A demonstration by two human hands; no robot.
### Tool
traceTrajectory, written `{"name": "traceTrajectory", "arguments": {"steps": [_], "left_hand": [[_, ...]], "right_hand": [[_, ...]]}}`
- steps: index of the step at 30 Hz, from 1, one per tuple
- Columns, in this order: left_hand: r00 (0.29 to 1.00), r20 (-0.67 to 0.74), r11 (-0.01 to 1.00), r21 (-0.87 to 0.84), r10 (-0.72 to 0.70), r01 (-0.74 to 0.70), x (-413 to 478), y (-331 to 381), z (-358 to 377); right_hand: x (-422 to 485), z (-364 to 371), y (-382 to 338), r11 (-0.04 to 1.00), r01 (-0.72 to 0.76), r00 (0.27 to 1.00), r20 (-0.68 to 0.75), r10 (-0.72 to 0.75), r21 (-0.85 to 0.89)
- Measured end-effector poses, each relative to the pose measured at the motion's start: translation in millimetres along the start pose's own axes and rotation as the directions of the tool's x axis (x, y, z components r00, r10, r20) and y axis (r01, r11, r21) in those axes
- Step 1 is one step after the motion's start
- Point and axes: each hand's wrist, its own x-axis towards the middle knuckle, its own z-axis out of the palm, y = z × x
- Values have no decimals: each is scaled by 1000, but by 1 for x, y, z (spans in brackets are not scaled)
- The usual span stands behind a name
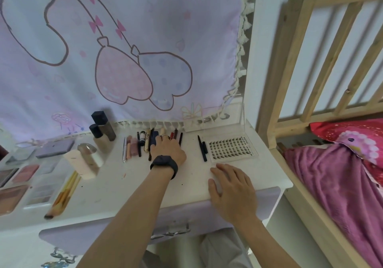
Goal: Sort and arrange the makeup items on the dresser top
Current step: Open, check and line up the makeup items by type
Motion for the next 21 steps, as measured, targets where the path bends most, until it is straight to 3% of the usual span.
{"name": "traceTrajectory", "arguments": {"steps": [9,12,14,17,21], "left_hand": [[994,-42,913,-399,-104,79,-41,-43,6],[990,-90,717,-697,-110,16,-69,-69,16],[986,-132,588,-808,-102,-48,-83,-84,22],[981,-165,495,-864,-105,-92,-94,-100,29],[983,-166,439,-891,-83,-114,-96,-109,30]], "right_hand": [[1,-5,-1,1000,-4,1000,-9,4,27],[2,-10,-4,998,-20,1000,23,19,51],[5,-15,-8,986,-85,995,58,77,142],[13,-25,-26,863,-278,958,188,217,421],[36,-28,-60,619,-460,881,412,232,636]]}}
